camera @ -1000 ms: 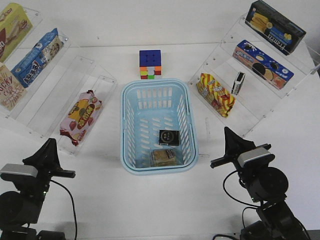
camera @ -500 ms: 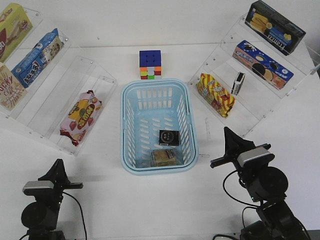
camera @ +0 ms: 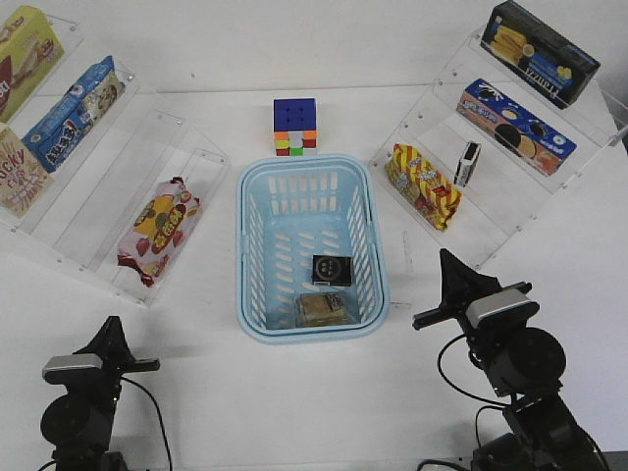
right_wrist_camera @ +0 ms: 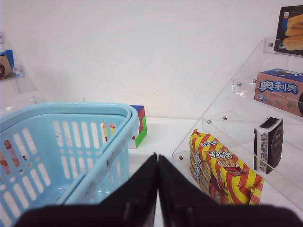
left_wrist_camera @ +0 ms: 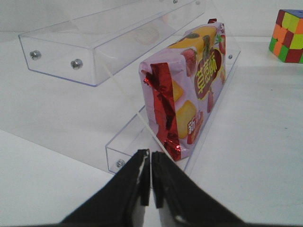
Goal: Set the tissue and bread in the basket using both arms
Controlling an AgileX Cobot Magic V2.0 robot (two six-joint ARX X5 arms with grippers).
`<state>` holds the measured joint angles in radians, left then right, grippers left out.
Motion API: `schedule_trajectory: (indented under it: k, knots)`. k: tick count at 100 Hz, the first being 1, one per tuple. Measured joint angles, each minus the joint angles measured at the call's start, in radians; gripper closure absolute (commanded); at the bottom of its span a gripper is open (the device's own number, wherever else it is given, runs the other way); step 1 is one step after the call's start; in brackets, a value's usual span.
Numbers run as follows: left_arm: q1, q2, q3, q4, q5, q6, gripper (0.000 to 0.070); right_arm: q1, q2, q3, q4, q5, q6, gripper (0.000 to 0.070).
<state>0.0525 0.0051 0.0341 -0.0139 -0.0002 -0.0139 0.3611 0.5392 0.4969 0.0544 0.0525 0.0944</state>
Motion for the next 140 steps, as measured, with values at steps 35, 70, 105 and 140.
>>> schedule_trajectory:
  k: [35, 70, 105, 140]
  knots:
    - [-0.002, 0.000, 0.000, 0.003, 0.001, 0.000, 0.0699, 0.000, 0.000, 0.000, 0.000, 0.000, 0.000, 0.0695]
    - [-0.002, 0.000, 0.000, 0.003, 0.001, 0.000, 0.0699, 0.000, 0.000, 0.000, 0.000, 0.000, 0.000, 0.0695]
    - [-0.002, 0.000, 0.000, 0.003, 0.001, 0.000, 0.0699, -0.098, -0.118, -0.129, 0.016, 0.010, -0.178, 0.0695]
    - [-0.002, 0.000, 0.000, 0.003, 0.001, 0.000, 0.0699, -0.293, -0.410, -0.457, -0.066, -0.026, -0.339, 0.0695]
